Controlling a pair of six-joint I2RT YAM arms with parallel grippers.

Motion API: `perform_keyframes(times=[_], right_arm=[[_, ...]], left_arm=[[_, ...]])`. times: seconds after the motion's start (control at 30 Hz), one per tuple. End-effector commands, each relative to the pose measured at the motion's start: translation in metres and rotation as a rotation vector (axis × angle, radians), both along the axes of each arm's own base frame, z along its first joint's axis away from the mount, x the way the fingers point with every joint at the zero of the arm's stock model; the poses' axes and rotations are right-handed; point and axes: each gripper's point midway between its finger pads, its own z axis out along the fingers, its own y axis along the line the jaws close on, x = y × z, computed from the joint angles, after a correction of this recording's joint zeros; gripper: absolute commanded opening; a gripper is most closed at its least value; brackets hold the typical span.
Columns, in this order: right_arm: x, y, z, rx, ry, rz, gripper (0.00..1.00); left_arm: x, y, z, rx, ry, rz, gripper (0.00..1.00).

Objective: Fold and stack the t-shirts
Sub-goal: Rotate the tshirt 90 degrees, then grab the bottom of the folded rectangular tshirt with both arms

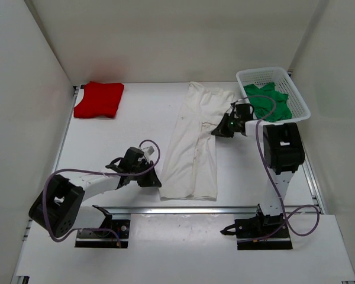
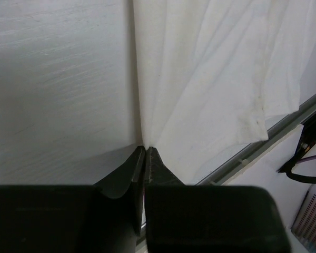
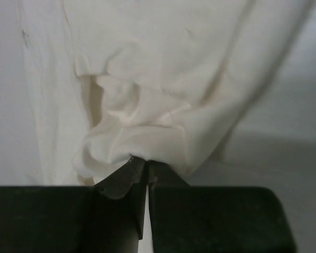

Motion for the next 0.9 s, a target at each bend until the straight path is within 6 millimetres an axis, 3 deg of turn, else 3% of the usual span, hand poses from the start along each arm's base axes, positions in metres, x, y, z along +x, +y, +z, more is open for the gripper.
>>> perform_keyframes(times=[0.0,0.03,0.1,0.17,0.2,0.23,0.27,0.33,0.37,0.4,0.47,0.53,0.57,0.63,0.67,0.73,0.77,0.8,0.87], right_arm=[[0.022,0.029,0.015,-0.038,-0.038,0.118,0.00],[0.017,0.039,0.003,-0.043,-0.001,0.156,0.00],[0.036,0.054,0.020,-0.049,-0.040,0.193,0.00],[0.029,0.064,0.015,-0.076,0.005,0.226,0.01],[0.026,0.059,0.018,-0.118,-0.008,0.213,0.00],[0.015,0.050,0.006,-0.151,0.021,0.188,0.00],[0.014,0.052,0.023,-0.144,-0.030,0.180,0.00],[-0.023,0.035,0.006,-0.141,0.018,0.142,0.00],[-0.022,0.031,0.024,-0.135,-0.039,0.113,0.03],[-0.041,0.024,0.023,-0.130,-0.030,0.106,0.07],[-0.055,0.016,0.032,-0.111,-0.067,0.084,0.31],[-0.082,0.009,0.025,-0.110,-0.041,0.091,0.43],[-0.087,0.008,0.035,-0.106,-0.064,0.080,0.46],[-0.119,0.003,0.033,-0.099,-0.067,0.077,0.50],[-0.137,0.002,0.019,-0.104,-0.035,0.074,0.51],[-0.161,0.002,0.025,-0.090,-0.055,0.073,0.51],[-0.181,0.003,0.014,-0.097,-0.015,0.083,0.50],[-0.191,0.007,0.021,-0.098,-0.037,0.088,0.50],[-0.225,0.009,0.007,-0.088,0.014,0.099,0.48]], left_arm=[[0.000,0.004,0.011,-0.032,-0.028,0.034,0.11],[-0.001,0.006,0.010,-0.032,-0.022,0.040,0.10],[-0.002,0.008,0.013,-0.043,-0.029,0.054,0.10],[-0.006,0.008,0.013,-0.052,-0.023,0.048,0.10],[-0.008,0.006,0.013,-0.057,-0.016,0.042,0.11],[-0.010,0.005,0.014,-0.061,-0.013,0.032,0.11],[-0.011,0.008,0.012,-0.052,-0.008,0.037,0.11],[-0.011,0.011,0.012,-0.048,-0.009,0.040,0.13],[-0.011,0.014,0.010,-0.036,-0.008,0.043,0.20],[-0.008,0.015,0.012,-0.032,-0.020,0.036,0.25],[-0.009,0.024,0.008,-0.009,-0.007,0.058,0.44],[-0.008,0.026,0.011,-0.007,-0.018,0.065,0.54],[-0.009,0.027,0.009,-0.004,-0.016,0.071,0.59],[-0.017,0.027,0.008,-0.004,-0.012,0.059,0.62],[-0.019,0.027,0.006,-0.004,-0.007,0.063,0.61],[-0.024,0.031,0.003,0.007,-0.003,0.060,0.58],[-0.026,0.032,0.003,0.012,0.002,0.053,0.59],[-0.035,0.036,-0.003,0.030,0.033,0.043,0.57],[-0.038,0.038,-0.004,0.046,0.035,0.034,0.54]])
